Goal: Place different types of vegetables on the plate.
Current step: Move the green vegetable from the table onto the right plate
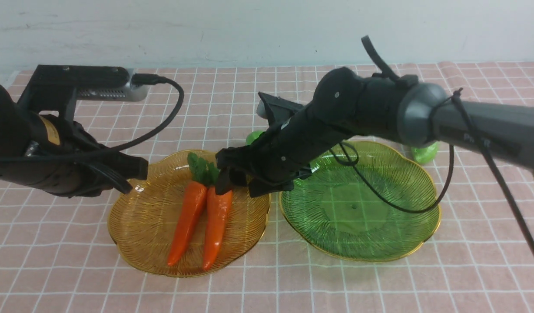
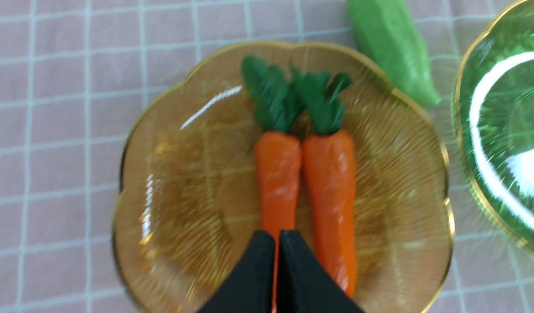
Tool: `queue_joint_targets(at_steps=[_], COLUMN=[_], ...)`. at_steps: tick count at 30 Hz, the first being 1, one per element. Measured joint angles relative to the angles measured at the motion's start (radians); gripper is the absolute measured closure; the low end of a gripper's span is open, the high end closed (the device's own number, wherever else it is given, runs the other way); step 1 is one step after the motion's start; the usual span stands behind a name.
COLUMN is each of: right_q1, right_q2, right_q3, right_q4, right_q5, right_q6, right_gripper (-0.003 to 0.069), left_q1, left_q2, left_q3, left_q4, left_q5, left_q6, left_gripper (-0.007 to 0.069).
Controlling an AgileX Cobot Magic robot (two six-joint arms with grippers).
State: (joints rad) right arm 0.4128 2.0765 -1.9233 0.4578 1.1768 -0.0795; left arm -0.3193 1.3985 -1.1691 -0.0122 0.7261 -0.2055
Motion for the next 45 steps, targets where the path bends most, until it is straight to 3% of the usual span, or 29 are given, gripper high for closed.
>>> queue_joint_targets(at_steps=[6,11,18,25,28,37,45], right_q1=[-0.126,-0.245,-0.332,-0.338,-0.338,-0.338,-0.338], right_q2=[-0.087,-0.164,-0.242,-0.254,-0.254,-0.254,-0.254], right_q3=[-0.070,-0.065,-0.018,0.003,0.003,0.003,0.004], right_q4=[-0.173,-0.312,-0.343,-0.336,-0.336,-0.335,-0.336], right_q5=[0.055,0.069,0.078,0.084,0.084,0.084,0.084], right_q6=[0.044,0.104,0.116,0.116,0.116,0.106,0.104], right_gripper=[0.0300,0.0357,0.0400,0.0407,0.0407,0.0407,0.0407], left_q1=[-0.053,-0.076,-0.077,-0.077,-0.077,-0.077,-0.077], left_q2=[0.205,0.392,0.621,0.793,0.859,0.987,1.040], left_q3=[-0.213,-0.402,-0.637,-0.814,-0.872,-0.957,-0.962], left_q4=[-0.002,-0.017,-0.051,-0.056,-0.056,-0.061,-0.121], left_q5=[0.032,0.075,0.145,0.159,0.161,0.160,0.148], left_q6=[0.009,0.005,-0.014,-0.032,-0.033,-0.041,-0.060], left_gripper=[0.0616,0.0545,0.0322,0.0095,0.0034,0.0003,0.0098])
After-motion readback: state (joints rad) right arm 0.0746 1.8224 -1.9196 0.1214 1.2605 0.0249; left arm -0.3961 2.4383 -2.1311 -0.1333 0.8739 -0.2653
